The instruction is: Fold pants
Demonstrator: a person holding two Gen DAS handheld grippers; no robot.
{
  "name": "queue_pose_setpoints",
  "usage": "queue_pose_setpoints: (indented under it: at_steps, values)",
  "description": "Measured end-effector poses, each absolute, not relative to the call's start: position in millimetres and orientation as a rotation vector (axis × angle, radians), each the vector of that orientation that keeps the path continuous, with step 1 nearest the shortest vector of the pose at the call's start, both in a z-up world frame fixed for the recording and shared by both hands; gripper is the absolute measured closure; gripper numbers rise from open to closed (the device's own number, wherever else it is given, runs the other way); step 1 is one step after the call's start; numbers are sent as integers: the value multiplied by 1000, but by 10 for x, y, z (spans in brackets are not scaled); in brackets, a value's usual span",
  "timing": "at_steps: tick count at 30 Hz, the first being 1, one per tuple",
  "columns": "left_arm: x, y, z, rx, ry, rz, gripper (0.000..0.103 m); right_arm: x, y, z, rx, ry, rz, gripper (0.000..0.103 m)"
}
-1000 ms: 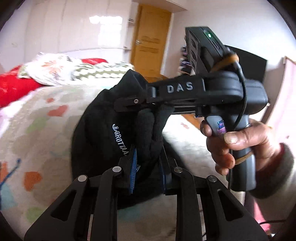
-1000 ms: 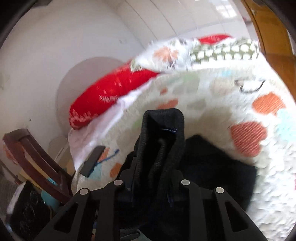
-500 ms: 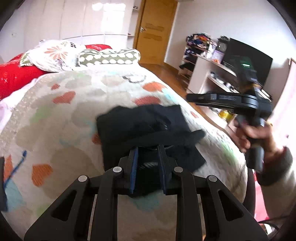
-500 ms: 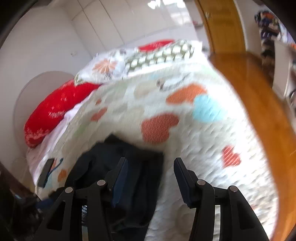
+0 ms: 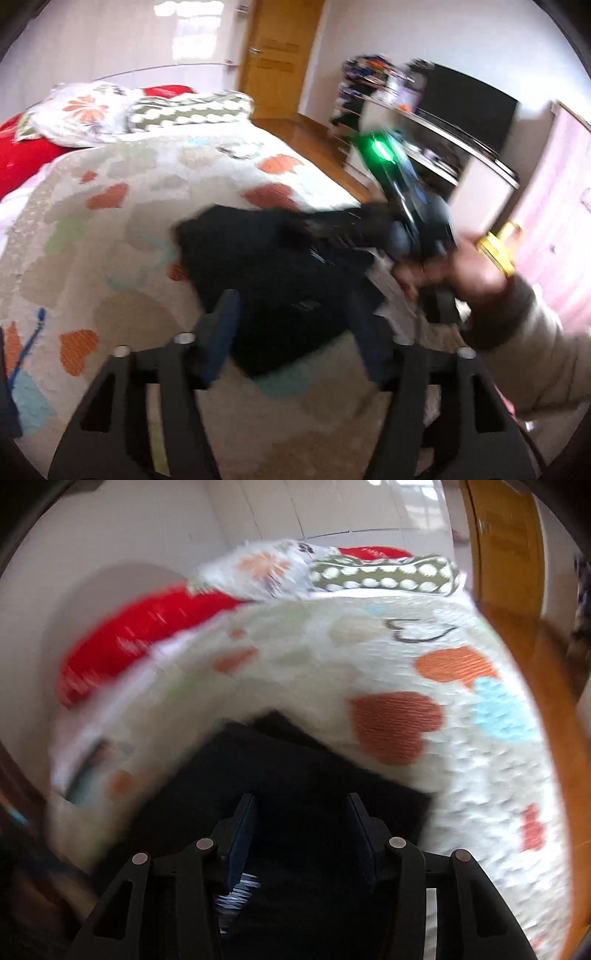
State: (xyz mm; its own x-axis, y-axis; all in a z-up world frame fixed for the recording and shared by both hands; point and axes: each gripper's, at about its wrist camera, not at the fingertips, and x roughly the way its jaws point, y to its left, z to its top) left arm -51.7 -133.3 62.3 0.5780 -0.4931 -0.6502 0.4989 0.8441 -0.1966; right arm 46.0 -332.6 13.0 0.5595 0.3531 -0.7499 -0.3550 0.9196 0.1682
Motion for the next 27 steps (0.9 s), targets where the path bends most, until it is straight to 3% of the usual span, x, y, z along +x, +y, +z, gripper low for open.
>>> queue_pose_setpoints:
  at_steps: [7,12,16,21,27]
  values:
    - [17,-1254,324,-119,847,-467,38,334,-3545,184,28,864,388,53]
    - [-110,-1376,5,-55,904,-457,37,-42,-3388,300,-20,843,478,53]
    - [-156,-1344,-122,-89,925,-461,30,-375,-3434,20,-131,868,451,46]
    - [-224,-1346,136,-43,864,-434,30,-333,-3669,33,43,931,441,43]
    - [-81,-1385,333,-48,807,-424,30,-133,-3527,506,1,777,403,43]
